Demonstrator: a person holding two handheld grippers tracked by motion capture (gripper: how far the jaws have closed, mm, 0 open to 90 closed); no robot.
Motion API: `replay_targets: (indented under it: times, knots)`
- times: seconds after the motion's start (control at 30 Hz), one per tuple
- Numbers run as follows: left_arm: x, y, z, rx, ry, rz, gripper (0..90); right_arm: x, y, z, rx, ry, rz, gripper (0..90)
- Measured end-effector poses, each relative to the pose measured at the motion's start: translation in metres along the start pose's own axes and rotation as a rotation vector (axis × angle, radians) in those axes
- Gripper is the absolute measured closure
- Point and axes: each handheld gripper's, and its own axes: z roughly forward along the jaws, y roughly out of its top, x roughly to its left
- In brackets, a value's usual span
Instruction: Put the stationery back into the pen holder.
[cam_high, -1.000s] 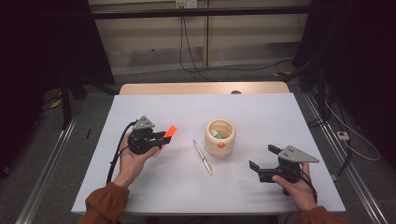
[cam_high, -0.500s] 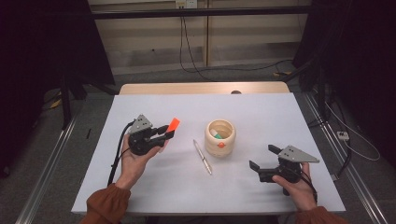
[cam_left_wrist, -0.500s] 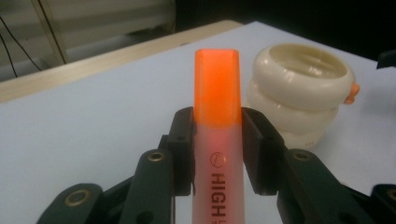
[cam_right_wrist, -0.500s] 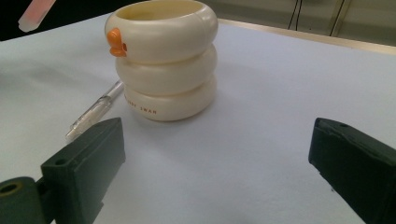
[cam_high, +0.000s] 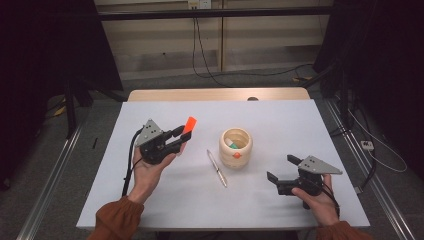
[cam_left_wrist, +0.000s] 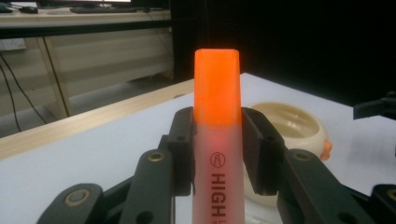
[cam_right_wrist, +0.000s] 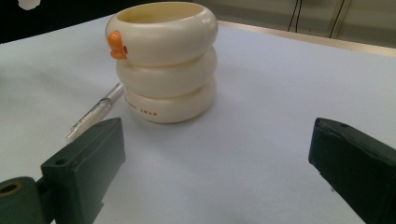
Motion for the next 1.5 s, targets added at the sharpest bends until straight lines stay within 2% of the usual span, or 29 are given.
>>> replay_targets:
  times: [0.13,0.23,0.63,0.9,1.07,1.5]
  knots:
    - [-0.008,0.002,0.005,-0.011,-0.014,0.0,67.1,0.0,0.0,0.0,0.002,-0.002,0.001,3.5]
    - [-0.01,0.006,0.009,-0.011,-0.024,0.015,67.1,0.0,0.0,0.0,0.002,-0.001,0.0,3.5]
    - [-0.021,0.024,0.042,-0.037,-0.055,0.012,67.1,-0.001,-0.001,0.0,0.002,0.001,0.004,3.5]
    - [-0.024,0.031,0.053,-0.042,-0.07,0.015,67.1,-0.001,-0.001,-0.001,0.0,0.0,0.003,3.5]
    - [-0.027,0.033,0.064,-0.054,-0.08,-0.006,67.1,-0.001,-0.001,-0.001,0.004,-0.001,0.003,3.4]
    - [-0.039,0.04,0.096,-0.063,-0.114,-0.011,67.1,-0.001,-0.001,-0.001,0.003,0.001,0.003,3.5]
